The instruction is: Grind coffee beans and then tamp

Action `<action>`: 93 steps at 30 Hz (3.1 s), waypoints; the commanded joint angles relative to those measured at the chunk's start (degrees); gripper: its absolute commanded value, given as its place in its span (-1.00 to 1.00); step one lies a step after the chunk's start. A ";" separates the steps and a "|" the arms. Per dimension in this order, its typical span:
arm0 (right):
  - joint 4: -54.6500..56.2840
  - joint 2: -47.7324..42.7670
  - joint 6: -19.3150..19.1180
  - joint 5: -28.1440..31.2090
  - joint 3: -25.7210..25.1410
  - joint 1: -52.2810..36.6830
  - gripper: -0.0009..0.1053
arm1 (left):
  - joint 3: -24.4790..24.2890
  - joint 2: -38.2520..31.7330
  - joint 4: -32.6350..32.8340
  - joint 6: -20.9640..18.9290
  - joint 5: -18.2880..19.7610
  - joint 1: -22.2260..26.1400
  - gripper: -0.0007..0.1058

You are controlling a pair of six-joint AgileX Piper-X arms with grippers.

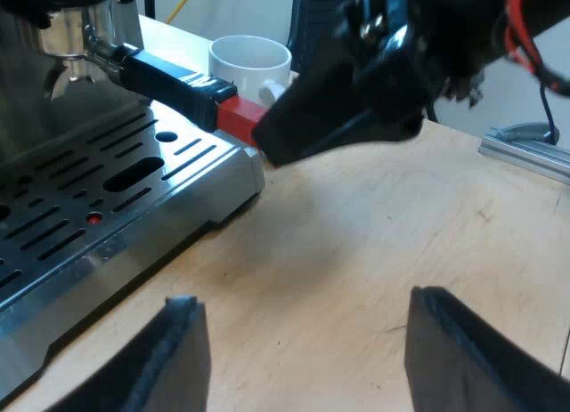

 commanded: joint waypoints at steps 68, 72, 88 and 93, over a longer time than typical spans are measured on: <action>-8.07 6.07 1.35 -1.33 2.76 -8.93 0.05 | -0.66 -0.31 -0.62 -0.47 0.18 -0.37 -0.03; -8.07 6.07 1.35 -1.61 2.76 -9.00 0.05 | -0.66 -0.31 -0.62 -0.47 0.18 -0.37 -0.03; -7.61 6.07 1.35 -1.44 2.76 -9.00 -0.63 | -0.66 -0.31 -0.62 -0.47 0.18 -0.37 -0.03; -7.61 6.07 1.35 -1.44 2.76 -9.00 -0.98 | -0.66 -0.31 -0.62 -0.47 0.18 -0.37 -0.03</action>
